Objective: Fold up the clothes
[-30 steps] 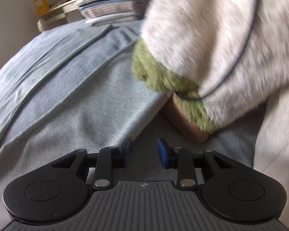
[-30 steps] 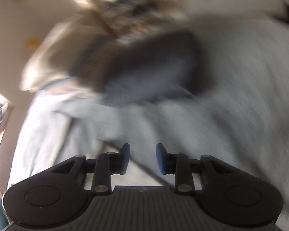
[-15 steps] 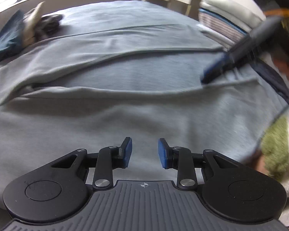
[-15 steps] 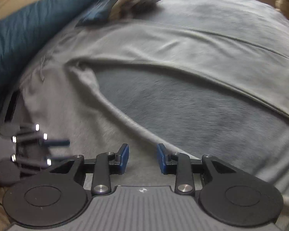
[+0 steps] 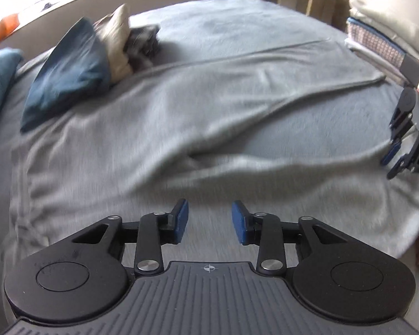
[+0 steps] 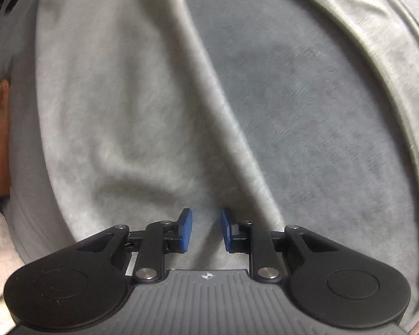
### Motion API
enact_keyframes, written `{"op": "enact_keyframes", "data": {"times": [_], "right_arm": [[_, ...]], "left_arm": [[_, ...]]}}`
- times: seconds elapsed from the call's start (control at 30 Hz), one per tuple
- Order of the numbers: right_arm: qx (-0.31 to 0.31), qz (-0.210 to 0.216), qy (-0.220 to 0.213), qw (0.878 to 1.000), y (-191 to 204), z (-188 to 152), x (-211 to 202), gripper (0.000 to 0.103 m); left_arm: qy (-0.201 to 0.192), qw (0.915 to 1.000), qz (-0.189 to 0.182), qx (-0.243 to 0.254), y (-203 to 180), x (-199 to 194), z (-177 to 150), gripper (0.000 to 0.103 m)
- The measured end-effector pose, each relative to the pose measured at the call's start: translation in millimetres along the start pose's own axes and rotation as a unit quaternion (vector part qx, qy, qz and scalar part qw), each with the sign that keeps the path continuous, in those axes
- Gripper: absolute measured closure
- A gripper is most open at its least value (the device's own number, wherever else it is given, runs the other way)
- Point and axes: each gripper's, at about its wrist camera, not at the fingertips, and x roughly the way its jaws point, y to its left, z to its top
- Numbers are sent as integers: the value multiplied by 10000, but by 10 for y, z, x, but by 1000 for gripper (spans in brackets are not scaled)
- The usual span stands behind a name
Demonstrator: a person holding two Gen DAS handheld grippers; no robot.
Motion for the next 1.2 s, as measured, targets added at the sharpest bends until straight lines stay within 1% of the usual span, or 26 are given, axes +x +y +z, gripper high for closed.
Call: {"op": "enact_keyframes", "data": {"times": [0.1,0.13,0.2,0.23,0.27,0.33,0.4,0.47,0.53,0.6,0.67,0.7,0.73,0.8,0.87,0.97,1.03,1.1,1.17,1.2], "right_arm": [[0,631,-666,9958,161,239,-240,78],[-50,748,-925,9929,247,322,-284,78],[-269,633,-1406,9877,470,473,-282,78],[-418,515,-1586,9851,600,537,-238,78],[-543,493,-1683,9830,703,581,-171,78],[-759,563,-1793,9792,872,649,-26,78],[-1015,714,-1726,9771,1075,641,102,78],[-1382,984,-1535,9735,1306,522,188,78],[-1780,1320,-1334,9660,1509,432,195,78],[-2077,1576,-1179,9582,1629,404,130,78],[-2370,1830,-1023,9486,1749,375,64,78],[-2396,1808,-1129,9472,1743,411,-3,78],[-2352,1704,-1340,9475,1700,476,-89,78],[-2075,1468,-1791,9504,1544,636,-233,78],[-1723,1243,-2219,9516,1381,770,-307,78],[-1266,1039,-2639,9505,1222,871,-320,78],[-888,1034,-2801,9502,1116,883,-283,78],[-401,1006,-2799,9539,1047,933,-186,78],[77,1013,-2772,9554,1015,819,-64,78],[276,1051,-2671,9575,1033,739,-8,78]], "left_arm": [[99,9977,-289,597,8,94,287,61],[157,9961,-343,792,-16,149,349,59],[274,9931,-414,1063,-62,269,433,57],[316,9924,-489,1081,-67,321,441,57],[363,9920,-572,1065,-65,370,439,57],[503,9925,-785,795,-18,442,351,57],[693,9920,-949,459,65,475,177,57],[845,9903,-1079,208,158,474,-17,57],[984,9894,-1063,69,282,474,-136,57],[1072,9891,-997,-143,418,513,-162,57],[1093,9867,-1120,-429,548,565,-126,57],[1086,9852,-1196,-571,605,584,-105,57],[1062,9839,-1259,-696,645,592,-85,57],[1003,9818,-1335,-909,706,586,-63,57],[980,9812,-1269,-1073,742,554,-77,57],[989,9801,-1004,-1398,838,476,-123,57],[975,9784,-907,-1582,898,459,-148,57],[996,9781,-817,-1637,923,482,-150,58],[871,9813,-725,-1559,919,481,-134,58],[754,9831,-669,-1528,911,458,-124,58]]}}
